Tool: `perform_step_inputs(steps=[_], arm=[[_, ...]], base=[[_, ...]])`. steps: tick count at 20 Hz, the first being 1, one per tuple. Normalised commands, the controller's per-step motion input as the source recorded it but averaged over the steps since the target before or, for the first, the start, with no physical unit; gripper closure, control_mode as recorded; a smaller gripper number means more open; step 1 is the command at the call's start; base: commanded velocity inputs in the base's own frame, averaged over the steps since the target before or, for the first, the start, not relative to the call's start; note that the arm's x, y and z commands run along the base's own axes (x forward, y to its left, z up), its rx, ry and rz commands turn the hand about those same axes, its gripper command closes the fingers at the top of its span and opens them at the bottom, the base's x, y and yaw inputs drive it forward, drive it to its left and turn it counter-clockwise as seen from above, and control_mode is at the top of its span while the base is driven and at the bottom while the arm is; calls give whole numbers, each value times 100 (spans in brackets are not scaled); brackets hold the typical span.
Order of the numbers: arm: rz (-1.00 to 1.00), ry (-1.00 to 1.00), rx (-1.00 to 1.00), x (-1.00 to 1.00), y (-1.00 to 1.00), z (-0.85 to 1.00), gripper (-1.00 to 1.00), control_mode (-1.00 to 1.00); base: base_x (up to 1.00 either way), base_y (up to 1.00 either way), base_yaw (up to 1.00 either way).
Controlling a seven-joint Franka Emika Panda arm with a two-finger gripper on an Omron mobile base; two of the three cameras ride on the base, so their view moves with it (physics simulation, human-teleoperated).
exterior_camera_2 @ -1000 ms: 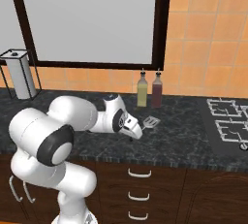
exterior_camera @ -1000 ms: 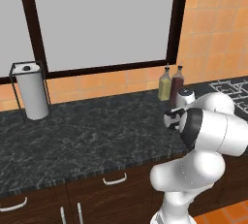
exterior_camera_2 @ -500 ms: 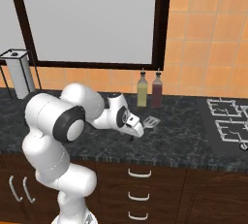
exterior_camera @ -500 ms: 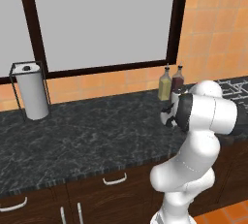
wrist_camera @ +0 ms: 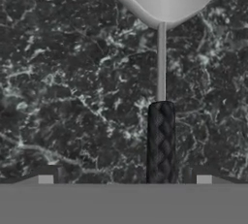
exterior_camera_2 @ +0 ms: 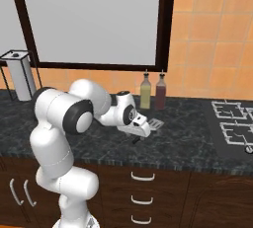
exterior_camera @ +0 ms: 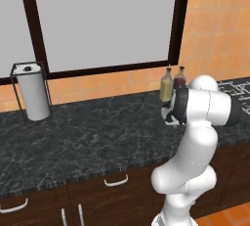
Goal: Put the broccoli and broccoli in the pot. Retrieve the spatula and lightly stir the vegetables in the pot.
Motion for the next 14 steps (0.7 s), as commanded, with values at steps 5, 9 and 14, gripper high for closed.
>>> perform_step_inputs(steps=[5,9,14], arm=[[-5,-3,6,-27,-33,-52,-100,-100],[-9,-8,7,-37,-28,-53,-100,-100],[-8,-8,1,-51,-4,-34,-100,-100]], base=[[0,0,0],[0,0,0],[0,0,0]])
